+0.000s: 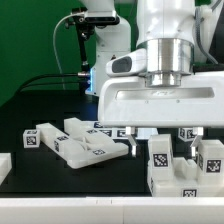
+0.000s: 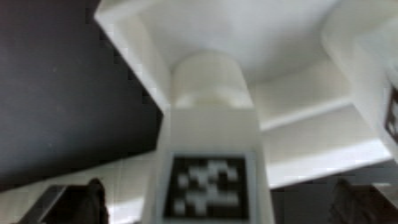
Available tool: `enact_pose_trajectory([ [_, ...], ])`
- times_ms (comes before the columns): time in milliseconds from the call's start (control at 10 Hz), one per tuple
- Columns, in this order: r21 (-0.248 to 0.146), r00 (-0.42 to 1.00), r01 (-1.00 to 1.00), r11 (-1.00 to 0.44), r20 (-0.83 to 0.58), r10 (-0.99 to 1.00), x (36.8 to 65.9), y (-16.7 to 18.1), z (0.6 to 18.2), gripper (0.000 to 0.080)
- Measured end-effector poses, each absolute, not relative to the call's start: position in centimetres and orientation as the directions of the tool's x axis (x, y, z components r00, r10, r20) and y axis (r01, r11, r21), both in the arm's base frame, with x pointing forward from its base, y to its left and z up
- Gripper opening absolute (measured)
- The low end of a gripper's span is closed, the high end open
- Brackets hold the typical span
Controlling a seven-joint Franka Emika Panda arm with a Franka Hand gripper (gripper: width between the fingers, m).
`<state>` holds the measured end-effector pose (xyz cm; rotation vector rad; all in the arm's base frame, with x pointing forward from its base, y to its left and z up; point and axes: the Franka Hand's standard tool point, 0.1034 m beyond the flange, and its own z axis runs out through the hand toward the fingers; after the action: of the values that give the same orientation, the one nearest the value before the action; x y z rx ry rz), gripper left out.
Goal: Assemble chair
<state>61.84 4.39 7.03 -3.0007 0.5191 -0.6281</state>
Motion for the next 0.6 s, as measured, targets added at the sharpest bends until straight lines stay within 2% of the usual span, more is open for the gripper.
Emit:
enact_pose_trajectory([
  [400, -0.129, 0.913, -0.376, -0.918, 0.117, -0.39, 61.92, 3.57, 7.48, 0.0649],
  [600, -0.131, 0.908, -0.388, -0.912, 0.118, -0.403, 62.0, 3.65, 7.43, 0.0622],
])
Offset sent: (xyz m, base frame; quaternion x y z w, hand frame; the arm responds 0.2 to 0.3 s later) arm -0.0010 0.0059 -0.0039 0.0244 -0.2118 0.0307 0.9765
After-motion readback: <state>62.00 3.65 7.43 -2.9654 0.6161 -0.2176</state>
